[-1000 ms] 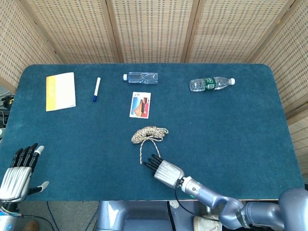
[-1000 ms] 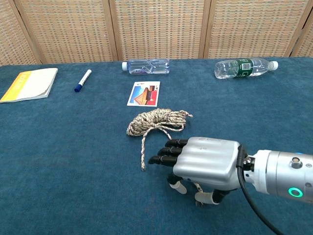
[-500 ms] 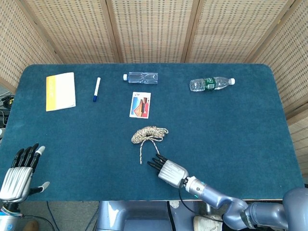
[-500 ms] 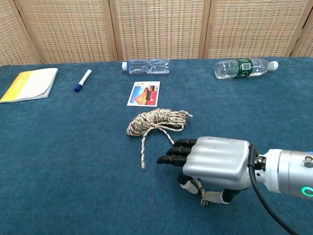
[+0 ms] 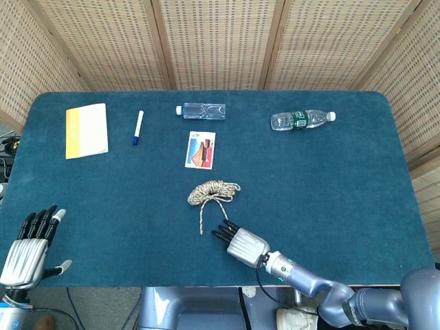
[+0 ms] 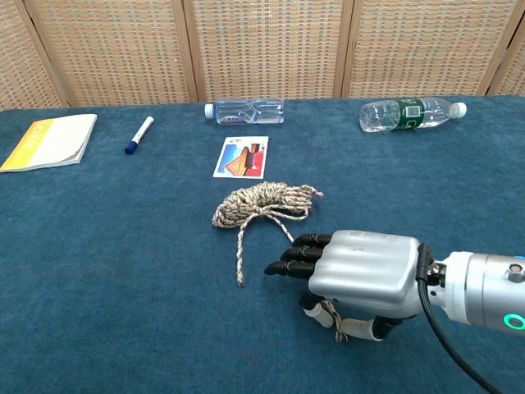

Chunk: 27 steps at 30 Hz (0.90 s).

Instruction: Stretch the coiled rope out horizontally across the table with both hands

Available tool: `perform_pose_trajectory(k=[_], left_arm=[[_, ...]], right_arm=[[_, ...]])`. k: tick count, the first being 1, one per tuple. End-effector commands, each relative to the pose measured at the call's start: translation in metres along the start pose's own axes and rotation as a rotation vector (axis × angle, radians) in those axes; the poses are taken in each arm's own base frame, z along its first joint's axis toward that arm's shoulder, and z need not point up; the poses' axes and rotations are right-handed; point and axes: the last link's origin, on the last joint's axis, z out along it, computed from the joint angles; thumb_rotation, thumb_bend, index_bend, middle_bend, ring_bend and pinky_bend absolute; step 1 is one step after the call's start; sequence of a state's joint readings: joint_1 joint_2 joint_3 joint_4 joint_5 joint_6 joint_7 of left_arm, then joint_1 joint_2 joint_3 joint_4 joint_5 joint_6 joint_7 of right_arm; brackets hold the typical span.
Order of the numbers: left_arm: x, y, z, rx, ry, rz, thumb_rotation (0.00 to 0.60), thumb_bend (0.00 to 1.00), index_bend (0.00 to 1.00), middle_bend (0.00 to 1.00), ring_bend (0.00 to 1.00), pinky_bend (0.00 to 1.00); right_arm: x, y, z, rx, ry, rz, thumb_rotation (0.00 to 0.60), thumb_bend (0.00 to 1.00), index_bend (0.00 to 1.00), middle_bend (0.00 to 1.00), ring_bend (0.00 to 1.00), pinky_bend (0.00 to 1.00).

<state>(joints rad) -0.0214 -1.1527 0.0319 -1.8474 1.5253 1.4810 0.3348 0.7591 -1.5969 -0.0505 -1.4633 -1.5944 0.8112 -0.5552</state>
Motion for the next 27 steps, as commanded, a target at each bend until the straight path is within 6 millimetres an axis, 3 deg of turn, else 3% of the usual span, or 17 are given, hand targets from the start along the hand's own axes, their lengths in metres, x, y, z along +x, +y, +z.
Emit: perform_pose_trajectory(k=[1, 10, 20, 27], left_arm=[[0.000, 0.000, 0.000, -0.001, 0.000, -0.001, 0.600, 0.05, 0.00, 0.00, 0.00, 0.00], [-0.001, 0.001, 0.000, -0.002, -0.004, 0.001, 0.600, 0.05, 0.00, 0.00, 0.00, 0.00], [-0.001, 0.000, 0.000, 0.000, -0.005, 0.003, 0.600, 0.05, 0.00, 0.00, 0.00, 0.00], [-0.003, 0.004, 0.006, -0.030, 0.000, 0.022, 0.600, 0.05, 0.00, 0.00, 0.00, 0.00]], right_arm=[[-0.002, 0.002, -0.001, 0.000, 0.000, -0.031, 0.600, 0.42, 0.52, 0.00, 0.00, 0.00], [0.000, 0.002, 0.000, -0.009, 0.023, -0.050, 0.600, 0.47, 0.62, 0.00, 0.00, 0.00], [0.009, 0.012, -0.005, -0.034, 0.059, -0.071, 0.600, 0.48, 0.63, 0.00, 0.00, 0.00], [0.017, 0.035, -0.022, -0.087, 0.089, -0.118, 0.600, 0.48, 0.63, 0.00, 0.00, 0.00]])
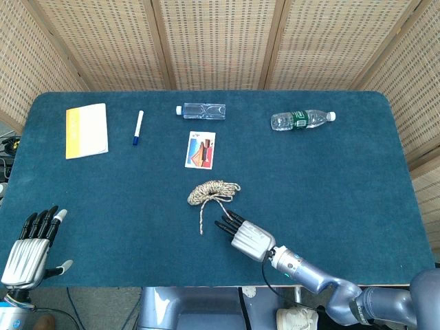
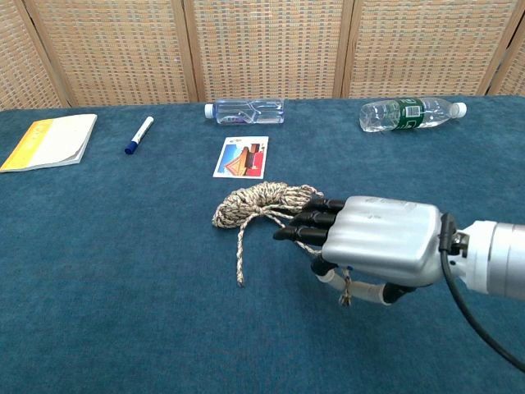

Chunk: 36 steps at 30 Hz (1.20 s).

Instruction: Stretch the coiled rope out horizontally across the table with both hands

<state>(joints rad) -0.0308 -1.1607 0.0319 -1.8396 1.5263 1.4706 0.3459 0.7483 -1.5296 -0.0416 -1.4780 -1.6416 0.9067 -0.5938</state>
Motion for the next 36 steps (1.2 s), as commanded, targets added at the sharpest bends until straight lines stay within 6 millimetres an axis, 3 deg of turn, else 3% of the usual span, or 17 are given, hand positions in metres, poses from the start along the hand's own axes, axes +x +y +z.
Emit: perform_pose_trajectory(k=[1, 5, 9, 18, 21, 23, 29, 36], left_arm=[[0.000, 0.004, 0.006, -0.030, 0.011, 0.018, 0.600, 0.05, 0.00, 0.00, 0.00, 0.00], [0.003, 0.017, 0.023, -0.111, 0.052, 0.074, 0.600, 0.06, 0.00, 0.00, 0.00, 0.00], [0.000, 0.050, 0.056, -0.312, 0.088, 0.176, 0.600, 0.09, 0.01, 0.00, 0.00, 0.00], [-0.021, 0.110, 0.112, -0.583, 0.080, 0.273, 0.600, 0.15, 0.34, 0.00, 0.00, 0.00], [-0.026, 0.126, 0.121, -0.606, 0.061, 0.285, 0.600, 0.15, 0.38, 0.00, 0.00, 0.00], [-0.031, 0.148, 0.130, -0.657, 0.066, 0.320, 0.600, 0.15, 0.40, 0.00, 0.00, 0.00], [-0.046, 0.189, 0.145, -0.754, 0.101, 0.393, 0.600, 0.17, 0.43, 0.00, 0.00, 0.00], [-0.060, 0.218, 0.157, -0.828, 0.107, 0.476, 0.600, 0.22, 0.44, 0.00, 0.00, 0.00]], right_arm=[[0.002, 0.015, -0.009, -0.031, 0.008, -0.021, 0.600, 0.48, 0.63, 0.00, 0.00, 0.00], [0.000, 0.026, -0.014, -0.053, -0.002, -0.036, 0.600, 0.48, 0.63, 0.00, 0.00, 0.00], [-0.004, 0.037, -0.019, -0.078, -0.018, -0.045, 0.600, 0.48, 0.63, 0.00, 0.00, 0.00], [-0.002, 0.041, -0.021, -0.088, -0.012, -0.027, 0.600, 0.48, 0.63, 0.00, 0.00, 0.00], [-0.002, 0.042, -0.021, -0.091, -0.020, -0.012, 0.600, 0.48, 0.63, 0.00, 0.00, 0.00], [-0.003, 0.043, -0.020, -0.100, -0.028, 0.005, 0.600, 0.48, 0.63, 0.00, 0.00, 0.00], [-0.005, 0.046, -0.020, -0.106, -0.042, 0.023, 0.600, 0.48, 0.63, 0.00, 0.00, 0.00], [-0.009, 0.048, -0.019, -0.104, -0.059, 0.034, 0.600, 0.48, 0.63, 0.00, 0.00, 0.00]])
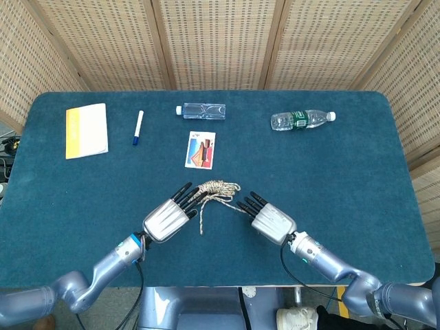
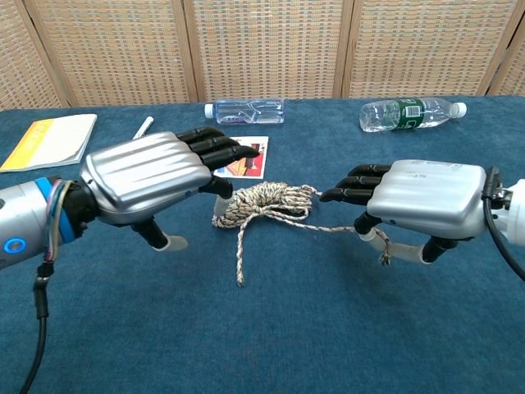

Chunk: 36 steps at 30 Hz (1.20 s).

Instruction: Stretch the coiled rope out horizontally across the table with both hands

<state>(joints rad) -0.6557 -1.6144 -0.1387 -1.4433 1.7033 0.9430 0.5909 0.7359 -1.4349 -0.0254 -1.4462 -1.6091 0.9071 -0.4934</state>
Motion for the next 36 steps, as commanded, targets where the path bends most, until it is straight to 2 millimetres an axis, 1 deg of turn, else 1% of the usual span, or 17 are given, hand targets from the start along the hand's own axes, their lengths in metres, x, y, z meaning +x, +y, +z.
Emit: perform_pose_trajectory(k=[1, 8, 12, 25, 28, 36], left_arm=[[-0.004, 0.006, 0.010, -0.030, -0.016, 0.038, 0.600, 0.22, 0.44, 0.00, 0.00, 0.00], [-0.012, 0.016, 0.018, -0.068, -0.034, 0.084, 0.600, 0.22, 0.45, 0.00, 0.00, 0.00], [-0.018, 0.022, 0.022, -0.075, -0.033, 0.093, 0.600, 0.25, 0.46, 0.00, 0.00, 0.00], [-0.028, 0.041, 0.036, -0.121, -0.035, 0.135, 0.600, 0.27, 0.47, 0.00, 0.00, 0.00], [-0.030, 0.043, 0.037, -0.123, -0.039, 0.144, 0.600, 0.29, 0.48, 0.00, 0.00, 0.00], [-0.035, 0.045, 0.041, -0.125, -0.045, 0.154, 0.600, 0.32, 0.50, 0.00, 0.00, 0.00]], right_arm=[[-0.001, 0.000, 0.001, 0.000, -0.005, 0.003, 0.600, 0.48, 0.63, 0.00, 0.00, 0.00], [-0.002, 0.002, 0.004, -0.004, -0.008, 0.000, 0.600, 0.48, 0.63, 0.00, 0.00, 0.00], [-0.004, 0.002, 0.006, -0.003, -0.017, -0.003, 0.600, 0.48, 0.63, 0.00, 0.00, 0.00], [-0.008, 0.001, 0.008, -0.001, -0.031, -0.004, 0.600, 0.48, 0.63, 0.00, 0.00, 0.00], [-0.010, 0.001, 0.008, 0.002, -0.034, -0.007, 0.600, 0.48, 0.63, 0.00, 0.00, 0.00], [-0.010, 0.001, 0.008, 0.002, -0.029, -0.004, 0.600, 0.48, 0.63, 0.00, 0.00, 0.00]])
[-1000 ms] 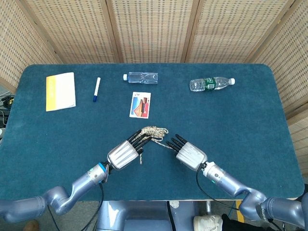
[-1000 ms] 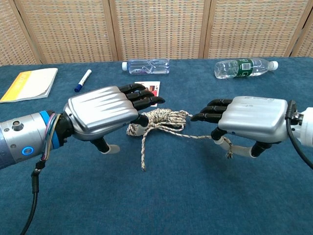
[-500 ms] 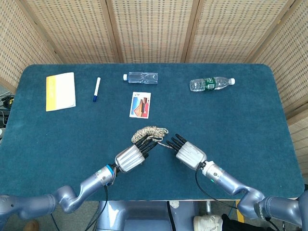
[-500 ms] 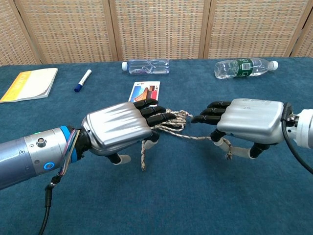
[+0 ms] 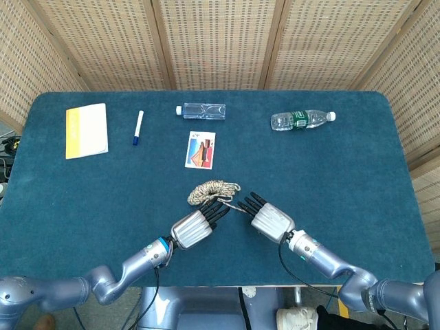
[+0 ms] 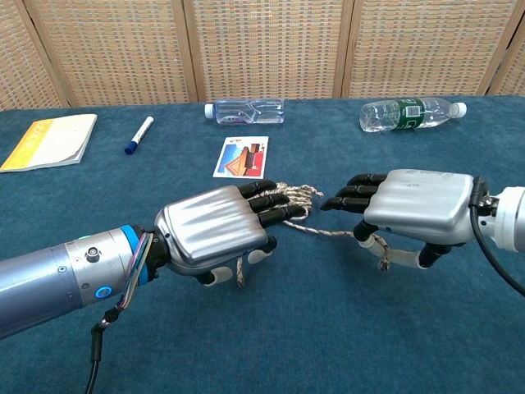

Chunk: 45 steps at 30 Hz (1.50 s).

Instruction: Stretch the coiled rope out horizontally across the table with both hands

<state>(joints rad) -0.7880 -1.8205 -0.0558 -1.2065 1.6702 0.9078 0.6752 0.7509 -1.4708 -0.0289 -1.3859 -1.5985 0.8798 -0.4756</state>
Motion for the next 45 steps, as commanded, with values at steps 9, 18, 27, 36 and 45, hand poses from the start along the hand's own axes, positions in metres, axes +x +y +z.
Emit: perform_pose_trajectory(k=[9, 18, 27, 36, 45], left_arm=[[-0.003, 0.002, 0.005, 0.001, -0.001, 0.001, 0.600, 0.35, 0.52, 0.00, 0.00, 0.00], [-0.004, 0.003, 0.008, 0.007, -0.005, -0.001, 0.600, 0.37, 0.54, 0.00, 0.00, 0.00], [-0.005, 0.002, 0.009, 0.016, -0.006, -0.008, 0.600, 0.39, 0.60, 0.00, 0.00, 0.00], [-0.005, 0.000, 0.008, 0.021, 0.000, -0.001, 0.600, 0.42, 0.65, 0.00, 0.00, 0.00], [0.001, -0.019, -0.005, 0.074, 0.028, -0.030, 0.600, 0.47, 0.71, 0.00, 0.00, 0.00]], right_arm=[[-0.003, 0.002, -0.002, -0.002, -0.001, 0.005, 0.600, 0.48, 0.63, 0.00, 0.00, 0.00], [-0.005, 0.004, -0.003, -0.004, -0.001, 0.010, 0.600, 0.48, 0.63, 0.00, 0.00, 0.00], [-0.006, 0.005, -0.004, -0.004, -0.002, 0.011, 0.600, 0.48, 0.63, 0.00, 0.00, 0.00], [-0.007, 0.004, -0.004, -0.001, -0.006, 0.005, 0.600, 0.48, 0.63, 0.00, 0.00, 0.00], [-0.005, 0.011, -0.005, -0.027, 0.010, 0.009, 0.600, 0.48, 0.63, 0.00, 0.00, 0.00]])
